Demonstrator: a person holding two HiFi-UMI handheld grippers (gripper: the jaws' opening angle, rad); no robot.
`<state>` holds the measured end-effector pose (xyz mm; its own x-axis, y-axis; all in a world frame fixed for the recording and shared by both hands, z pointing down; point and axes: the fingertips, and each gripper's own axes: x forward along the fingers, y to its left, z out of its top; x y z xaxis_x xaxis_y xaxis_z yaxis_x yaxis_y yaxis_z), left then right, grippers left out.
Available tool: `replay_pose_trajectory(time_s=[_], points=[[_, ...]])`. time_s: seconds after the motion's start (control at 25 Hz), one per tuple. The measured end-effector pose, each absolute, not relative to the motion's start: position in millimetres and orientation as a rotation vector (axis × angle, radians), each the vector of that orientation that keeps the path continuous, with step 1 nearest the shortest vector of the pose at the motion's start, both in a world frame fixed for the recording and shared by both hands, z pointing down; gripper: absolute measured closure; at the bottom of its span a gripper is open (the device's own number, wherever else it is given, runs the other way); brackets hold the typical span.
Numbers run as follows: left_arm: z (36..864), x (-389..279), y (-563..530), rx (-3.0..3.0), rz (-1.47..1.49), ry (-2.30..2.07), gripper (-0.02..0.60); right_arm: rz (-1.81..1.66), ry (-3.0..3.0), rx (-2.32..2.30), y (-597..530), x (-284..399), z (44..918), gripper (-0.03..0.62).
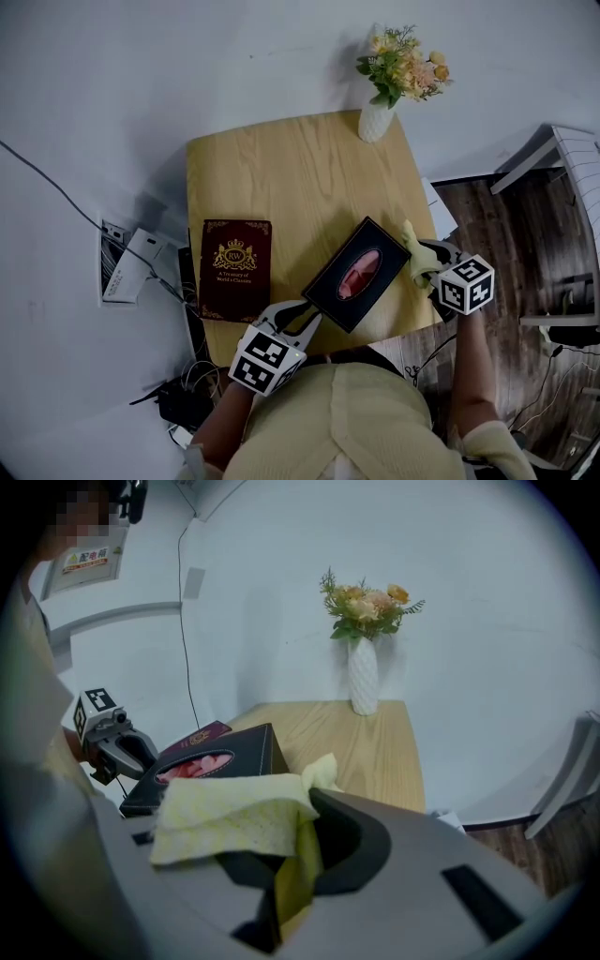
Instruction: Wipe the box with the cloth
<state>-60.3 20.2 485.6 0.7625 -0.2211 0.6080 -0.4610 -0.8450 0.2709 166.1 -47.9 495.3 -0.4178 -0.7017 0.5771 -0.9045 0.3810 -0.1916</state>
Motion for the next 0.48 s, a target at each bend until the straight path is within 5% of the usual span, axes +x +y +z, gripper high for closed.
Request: replay_pose_trajectory(time_s=[0.48], points=[[480, -67, -24, 2.604, 0.836, -0.618, 0.499, 0.727, -2.222, 1.497, -41, 168, 496, 0.554]])
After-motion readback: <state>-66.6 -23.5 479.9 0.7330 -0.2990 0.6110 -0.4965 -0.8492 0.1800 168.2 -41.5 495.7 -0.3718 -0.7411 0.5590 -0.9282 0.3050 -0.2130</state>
